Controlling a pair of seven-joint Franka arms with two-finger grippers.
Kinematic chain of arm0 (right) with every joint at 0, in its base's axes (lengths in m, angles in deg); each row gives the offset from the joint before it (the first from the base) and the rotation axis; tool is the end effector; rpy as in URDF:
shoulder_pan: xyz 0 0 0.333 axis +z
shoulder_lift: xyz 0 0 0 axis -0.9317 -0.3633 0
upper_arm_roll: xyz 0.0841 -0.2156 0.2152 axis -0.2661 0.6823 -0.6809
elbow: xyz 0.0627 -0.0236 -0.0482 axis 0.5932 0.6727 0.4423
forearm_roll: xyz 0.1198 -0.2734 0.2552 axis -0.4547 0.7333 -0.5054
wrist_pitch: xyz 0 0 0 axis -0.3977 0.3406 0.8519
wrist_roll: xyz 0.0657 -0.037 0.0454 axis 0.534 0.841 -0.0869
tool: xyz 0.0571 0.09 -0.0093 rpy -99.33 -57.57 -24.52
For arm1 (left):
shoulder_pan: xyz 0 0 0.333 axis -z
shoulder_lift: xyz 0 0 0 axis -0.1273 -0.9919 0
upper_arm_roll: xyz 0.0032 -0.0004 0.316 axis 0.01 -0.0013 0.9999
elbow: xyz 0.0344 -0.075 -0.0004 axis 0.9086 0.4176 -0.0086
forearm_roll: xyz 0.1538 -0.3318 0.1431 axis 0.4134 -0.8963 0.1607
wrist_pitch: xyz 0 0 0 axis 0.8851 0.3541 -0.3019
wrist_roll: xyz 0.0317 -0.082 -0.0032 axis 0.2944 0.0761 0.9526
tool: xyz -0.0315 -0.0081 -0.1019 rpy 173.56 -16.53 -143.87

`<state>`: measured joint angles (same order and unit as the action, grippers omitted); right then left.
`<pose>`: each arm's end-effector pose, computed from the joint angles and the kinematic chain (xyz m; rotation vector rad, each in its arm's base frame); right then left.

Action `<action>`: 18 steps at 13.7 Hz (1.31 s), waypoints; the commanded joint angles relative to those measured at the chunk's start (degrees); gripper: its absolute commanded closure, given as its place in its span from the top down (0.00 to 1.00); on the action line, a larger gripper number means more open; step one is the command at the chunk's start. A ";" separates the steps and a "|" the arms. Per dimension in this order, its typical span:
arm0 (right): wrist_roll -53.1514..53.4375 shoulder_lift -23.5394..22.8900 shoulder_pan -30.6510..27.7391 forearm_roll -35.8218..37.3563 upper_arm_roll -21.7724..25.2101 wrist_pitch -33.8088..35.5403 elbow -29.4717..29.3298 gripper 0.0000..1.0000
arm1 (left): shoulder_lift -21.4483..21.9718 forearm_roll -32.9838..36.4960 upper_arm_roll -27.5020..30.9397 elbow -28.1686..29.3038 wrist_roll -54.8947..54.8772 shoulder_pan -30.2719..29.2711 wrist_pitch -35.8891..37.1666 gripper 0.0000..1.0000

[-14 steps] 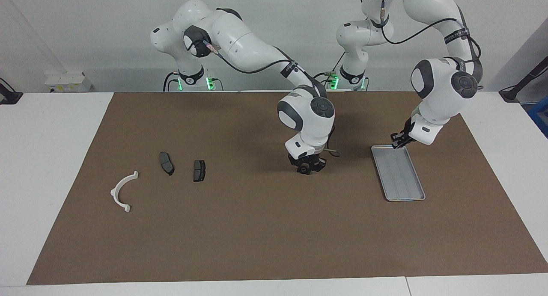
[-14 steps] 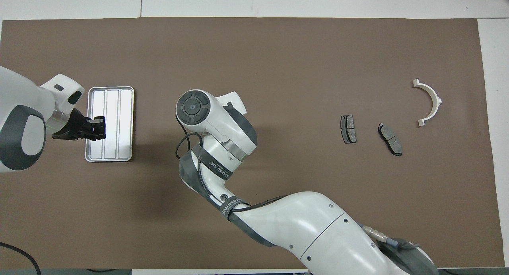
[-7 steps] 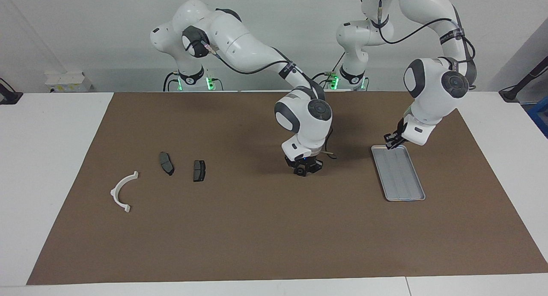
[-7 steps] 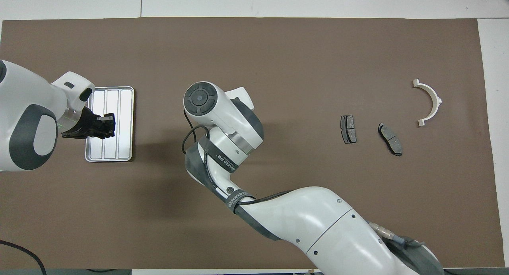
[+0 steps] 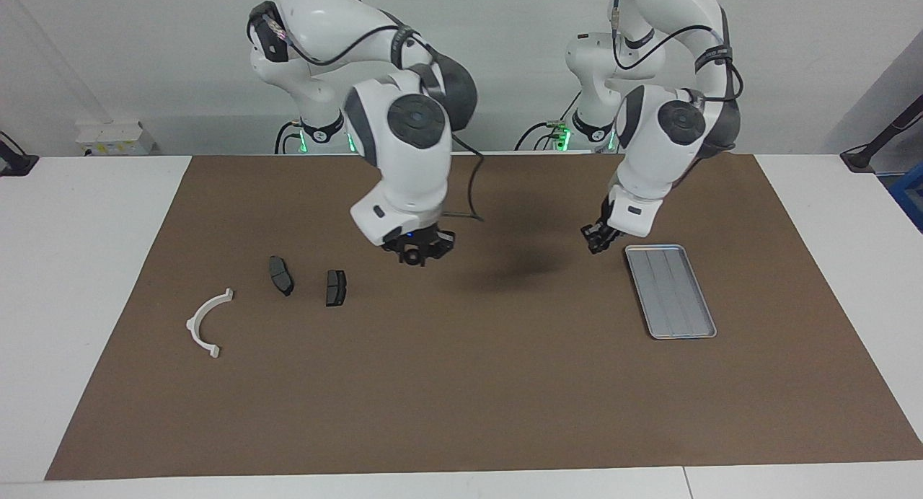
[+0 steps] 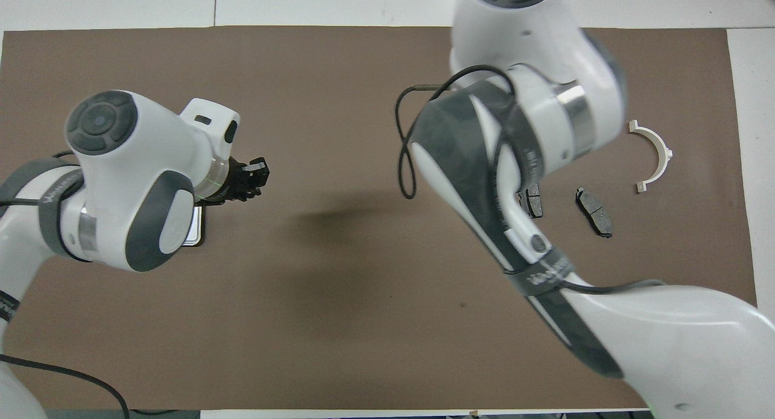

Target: Place bearing gear from tray to pile

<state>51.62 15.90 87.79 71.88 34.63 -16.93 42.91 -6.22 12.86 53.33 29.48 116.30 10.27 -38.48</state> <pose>0.6486 0.2395 0.5320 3.0523 -0.1030 -0.1463 0.5422 -0.2254 0.4313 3.0287 0.5286 -0.0663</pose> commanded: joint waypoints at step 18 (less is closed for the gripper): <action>-32.93 -5.11 -21.29 3.00 -0.65 -45.56 28.83 0.00 | -16.66 1.81 1.42 -2.88 19.74 14.32 -16.94 0.81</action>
<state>18.57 10.98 67.04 74.46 34.68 -60.77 70.99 -23.95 13.58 54.48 24.67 134.89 24.58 -53.74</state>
